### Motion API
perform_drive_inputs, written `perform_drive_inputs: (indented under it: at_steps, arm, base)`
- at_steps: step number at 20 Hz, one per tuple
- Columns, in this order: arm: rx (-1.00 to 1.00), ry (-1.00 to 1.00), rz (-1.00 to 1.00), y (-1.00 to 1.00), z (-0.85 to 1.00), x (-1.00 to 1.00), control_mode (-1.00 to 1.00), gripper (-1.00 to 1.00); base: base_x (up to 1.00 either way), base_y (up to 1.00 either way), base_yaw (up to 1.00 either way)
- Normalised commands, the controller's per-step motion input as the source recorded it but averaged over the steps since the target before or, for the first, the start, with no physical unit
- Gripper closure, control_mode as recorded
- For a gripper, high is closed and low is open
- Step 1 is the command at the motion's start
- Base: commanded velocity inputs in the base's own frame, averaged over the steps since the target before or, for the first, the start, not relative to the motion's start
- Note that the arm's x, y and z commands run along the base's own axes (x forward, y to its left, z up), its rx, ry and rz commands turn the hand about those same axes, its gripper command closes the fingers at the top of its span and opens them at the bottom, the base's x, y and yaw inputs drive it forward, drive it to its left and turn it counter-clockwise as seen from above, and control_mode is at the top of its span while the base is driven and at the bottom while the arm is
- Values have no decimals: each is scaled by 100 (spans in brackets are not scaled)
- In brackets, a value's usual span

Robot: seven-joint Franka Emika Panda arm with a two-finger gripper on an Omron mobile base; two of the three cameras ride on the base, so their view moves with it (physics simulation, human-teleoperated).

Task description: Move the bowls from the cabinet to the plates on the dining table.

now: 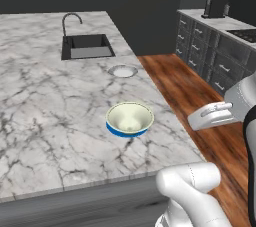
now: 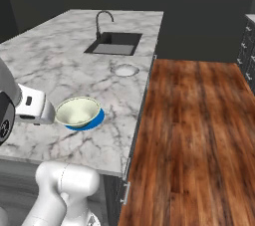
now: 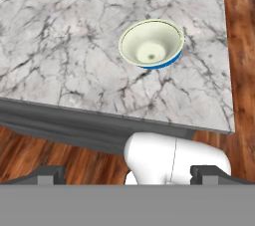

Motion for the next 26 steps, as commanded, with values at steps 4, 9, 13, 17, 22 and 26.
perform_drive_inputs:
  at_steps: [4, 9, 13, 17, 22, 26]
  arm:
    - [0, 0, 0, 0, 0, 0, 100, -100]
    - [0, 0, 0, 0, 0, 0, 100, -100]
    - [0, 0, 0, 0, 0, 0, 100, -100]
    - [0, 0, 0, 0, 0, 0, 100, -100]
    - [0, 0, 0, 0, 0, 0, 100, -100]
    - [0, 0, 0, 0, 0, 0, 100, -100]
  base:
    - [0, 0, 0]
    - [-28, 34, 11]
    - [-27, 39, 22]
    - [-16, 45, 25]
    - [0, 89, 47]
    - [12, 82, 60]
